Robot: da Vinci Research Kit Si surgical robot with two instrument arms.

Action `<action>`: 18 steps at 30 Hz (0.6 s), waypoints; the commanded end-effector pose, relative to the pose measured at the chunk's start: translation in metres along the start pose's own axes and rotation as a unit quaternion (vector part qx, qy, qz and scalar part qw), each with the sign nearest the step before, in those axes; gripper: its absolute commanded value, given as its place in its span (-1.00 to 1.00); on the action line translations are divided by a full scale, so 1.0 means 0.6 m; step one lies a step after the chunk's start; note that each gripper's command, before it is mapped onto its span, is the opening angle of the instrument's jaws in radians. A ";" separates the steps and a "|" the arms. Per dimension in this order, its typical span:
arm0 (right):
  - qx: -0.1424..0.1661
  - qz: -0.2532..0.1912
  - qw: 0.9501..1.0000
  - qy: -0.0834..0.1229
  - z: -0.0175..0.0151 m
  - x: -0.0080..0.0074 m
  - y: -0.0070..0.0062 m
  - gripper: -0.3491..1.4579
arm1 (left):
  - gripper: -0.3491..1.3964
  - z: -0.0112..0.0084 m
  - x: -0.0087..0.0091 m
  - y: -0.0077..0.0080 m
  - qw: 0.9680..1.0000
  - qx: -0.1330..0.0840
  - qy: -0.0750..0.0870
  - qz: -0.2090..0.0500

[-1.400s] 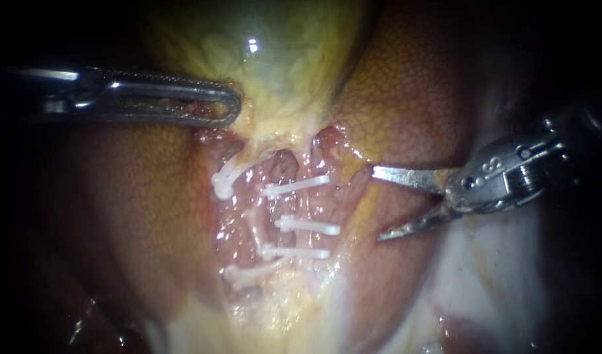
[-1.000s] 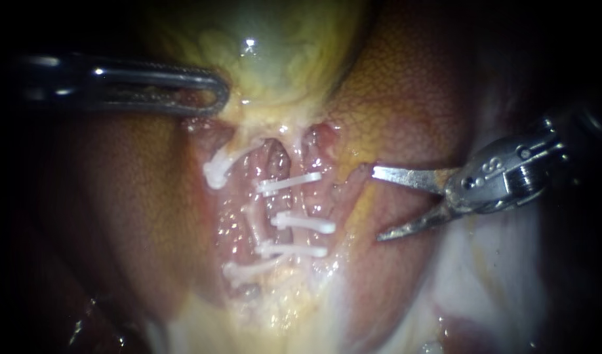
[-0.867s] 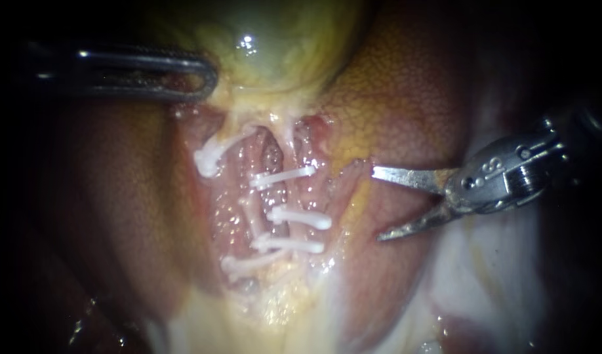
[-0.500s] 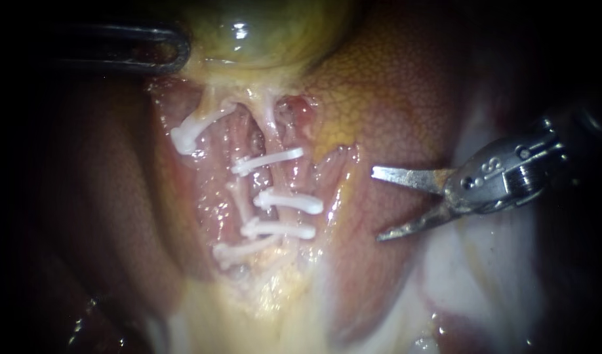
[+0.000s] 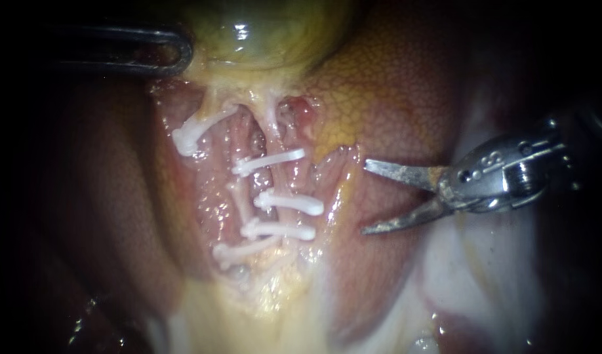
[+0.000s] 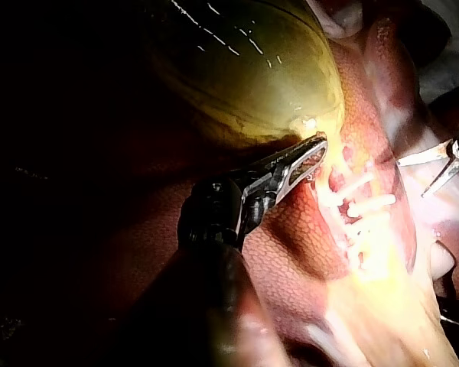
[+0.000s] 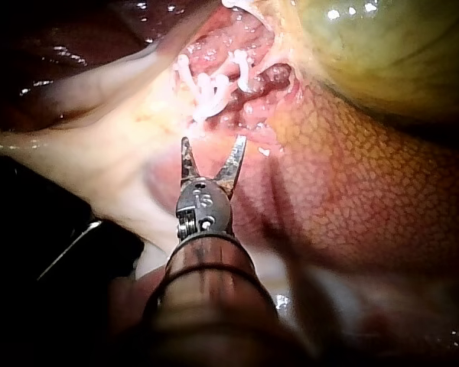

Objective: Go to the cutting position right tube

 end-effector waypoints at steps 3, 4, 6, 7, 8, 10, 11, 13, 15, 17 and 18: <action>0.016 0.025 1.000 0.007 0.0014 0.0000 0.0005 0.87 | -1.00 0.0000 0.0001 -0.0001 1.000 -0.001 0.000 0.000; 0.020 0.030 0.999 0.009 0.0016 0.0000 0.0006 0.87 | -1.00 0.0000 0.0001 -0.0002 1.000 -0.001 0.000 0.000; 0.030 0.040 0.999 0.012 0.0023 0.0001 0.0011 0.87 | -1.00 0.0000 0.0001 -0.0003 1.000 -0.001 0.000 0.000; 0.034 0.045 0.998 0.013 0.0026 0.0000 0.0013 0.87 | -1.00 0.0000 0.0001 -0.0003 1.000 -0.001 0.000 0.000; 0.039 0.053 0.998 0.015 0.0029 0.0000 0.0016 0.85 | -1.00 0.0000 0.0001 -0.0004 1.000 -0.002 0.000 0.000; 0.047 0.061 0.997 0.017 0.0034 -0.0002 0.0019 0.83 | -1.00 0.0001 0.0001 -0.0005 1.000 -0.003 -0.001 0.000; 0.050 0.064 0.996 0.018 0.0036 -0.0003 0.0022 0.83 | -1.00 0.0001 0.0002 -0.0005 1.000 -0.003 -0.001 0.000; 0.058 0.073 0.995 0.019 0.0042 -0.0005 0.0026 0.83 | -1.00 0.0001 0.0002 -0.0006 1.000 -0.004 -0.001 0.000; 0.064 0.082 0.994 0.021 0.0050 -0.0008 0.0029 0.83 | -1.00 0.0002 0.0003 -0.0006 1.000 -0.004 -0.001 0.000; 0.069 0.086 0.994 0.021 0.0057 -0.0010 0.0031 0.81 | -1.00 0.0002 0.0003 -0.0007 1.000 -0.004 -0.001 0.000; 0.071 0.089 0.993 0.022 0.0062 -0.0013 0.0032 0.81 | -1.00 0.0002 0.0003 -0.0007 1.000 -0.004 -0.001 0.000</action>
